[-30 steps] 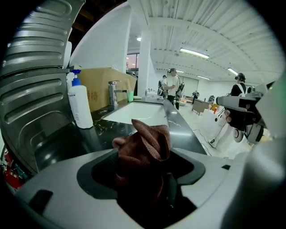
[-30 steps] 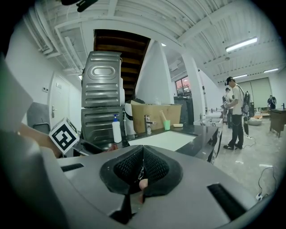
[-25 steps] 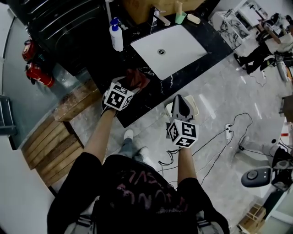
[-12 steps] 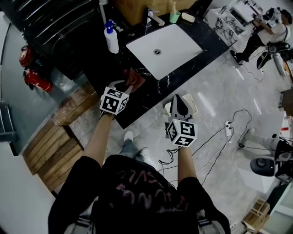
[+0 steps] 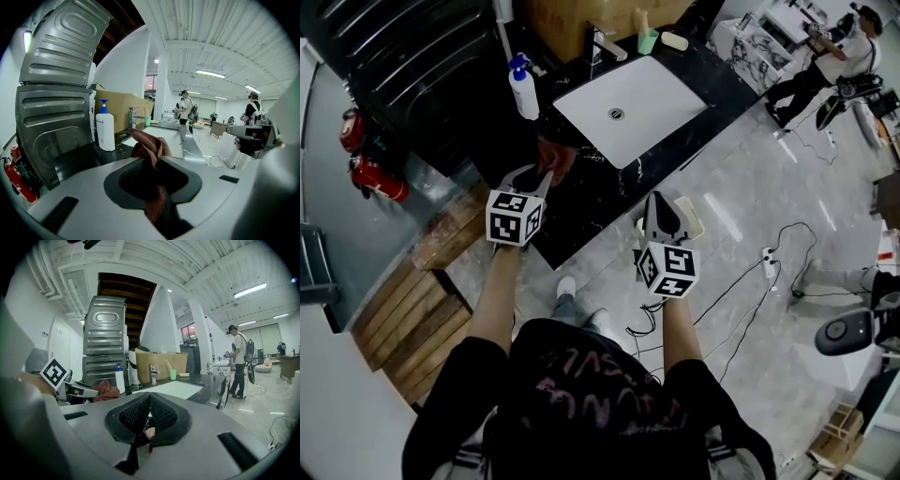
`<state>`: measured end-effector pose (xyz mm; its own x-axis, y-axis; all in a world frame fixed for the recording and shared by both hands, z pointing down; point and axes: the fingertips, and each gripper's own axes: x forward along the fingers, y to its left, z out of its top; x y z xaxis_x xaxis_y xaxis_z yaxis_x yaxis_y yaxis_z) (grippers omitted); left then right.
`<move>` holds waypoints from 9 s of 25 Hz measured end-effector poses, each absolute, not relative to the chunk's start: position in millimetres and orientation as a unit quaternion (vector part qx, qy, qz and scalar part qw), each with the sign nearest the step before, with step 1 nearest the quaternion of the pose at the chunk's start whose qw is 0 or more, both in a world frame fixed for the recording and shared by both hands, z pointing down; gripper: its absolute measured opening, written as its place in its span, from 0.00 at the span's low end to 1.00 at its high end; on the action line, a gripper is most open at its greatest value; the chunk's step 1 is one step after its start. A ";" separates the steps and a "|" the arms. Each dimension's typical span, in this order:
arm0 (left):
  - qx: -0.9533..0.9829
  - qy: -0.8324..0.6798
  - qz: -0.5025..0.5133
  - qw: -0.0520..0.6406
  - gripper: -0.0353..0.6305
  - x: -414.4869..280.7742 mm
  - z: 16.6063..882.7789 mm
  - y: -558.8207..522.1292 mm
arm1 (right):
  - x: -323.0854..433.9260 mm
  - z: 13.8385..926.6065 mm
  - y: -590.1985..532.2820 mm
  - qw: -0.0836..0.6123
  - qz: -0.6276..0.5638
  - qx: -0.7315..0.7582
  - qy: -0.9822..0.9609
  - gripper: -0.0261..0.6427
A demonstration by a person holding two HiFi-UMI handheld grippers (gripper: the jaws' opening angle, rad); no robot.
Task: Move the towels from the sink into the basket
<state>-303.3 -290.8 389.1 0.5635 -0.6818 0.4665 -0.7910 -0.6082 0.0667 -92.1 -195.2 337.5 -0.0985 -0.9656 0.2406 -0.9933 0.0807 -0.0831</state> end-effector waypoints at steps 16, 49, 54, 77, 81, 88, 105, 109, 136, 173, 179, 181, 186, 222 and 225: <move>0.908 -0.367 0.167 0.117 0.19 -254.8 364.8 -297.8 | -37.3 323.9 -174.7 0.052 0.104 0.736 -0.666 0.06; 0.978 -0.107 0.176 0.036 0.19 62.6 349.9 -216.8 | 204.2 361.3 -28.5 0.028 0.141 0.878 -0.457 0.06; 0.978 -0.112 0.176 0.029 0.19 113.9 350.3 -213.0 | 257.5 372.4 -36.0 0.022 0.148 0.870 -0.470 0.06; 0.975 -0.050 0.202 0.075 0.19 223.8 484.1 -238.7 | 344.9 476.7 -68.6 0.043 0.187 0.881 -0.432 0.06; 0.973 -0.046 0.215 0.072 0.19 232.1 515.6 -242.2 | 352.5 510.5 -71.5 0.050 0.200 0.878 -0.432 0.06; 0.966 -0.061 0.235 0.092 0.19 239.8 582.4 -254.8 | 368.6 569.3 -78.8 0.053 0.217 0.872 -0.436 0.06; 0.935 -0.083 0.312 0.149 0.19 262.3 796.4 -260.8 | 402.4 766.7 -79.5 0.075 0.285 0.847 -0.442 0.06; 0.928 -0.073 0.335 0.147 0.19 260.9 850.1 -258.9 | 402.4 819.8 -85.7 0.073 0.302 0.836 -0.452 0.06; 0.907 -0.054 0.394 0.141 0.43 259.9 1052.7 -246.3 | 411.4 999.6 -74.6 0.072 0.333 0.831 -0.439 0.06; 0.938 -0.112 0.299 0.135 0.08 268.5 842.3 -261.7 | 408.0 802.9 -106.6 0.050 0.276 0.848 -0.449 0.06; 0.949 -0.118 0.266 0.124 0.08 272.3 758.3 -257.1 | 410.7 726.6 -102.4 0.041 0.252 0.855 -0.452 0.06; 0.951 -0.120 0.258 0.119 0.08 274.9 732.2 -256.7 | 415.1 702.1 -97.3 0.036 0.241 0.859 -0.450 0.06; 0.958 -0.125 0.236 0.105 0.08 277.8 671.7 -260.1 | 422.5 642.2 -91.2 0.029 0.219 0.867 -0.446 0.06; 0.981 -0.163 0.103 0.017 0.08 220.8 344.3 -248.2 | 383.2 339.6 -49.9 0.012 0.092 0.880 -0.467 0.06; 0.982 -0.165 0.093 0.014 0.08 217.7 332.3 -244.2 | 384.6 330.6 -43.6 0.012 0.090 0.882 -0.462 0.06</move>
<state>217.7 -244.2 332.3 0.9285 -0.3207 0.1871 -0.3259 -0.9454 -0.0027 384.6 -43.6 330.6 0.5574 -0.8128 0.1695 -0.8170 -0.5732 -0.0619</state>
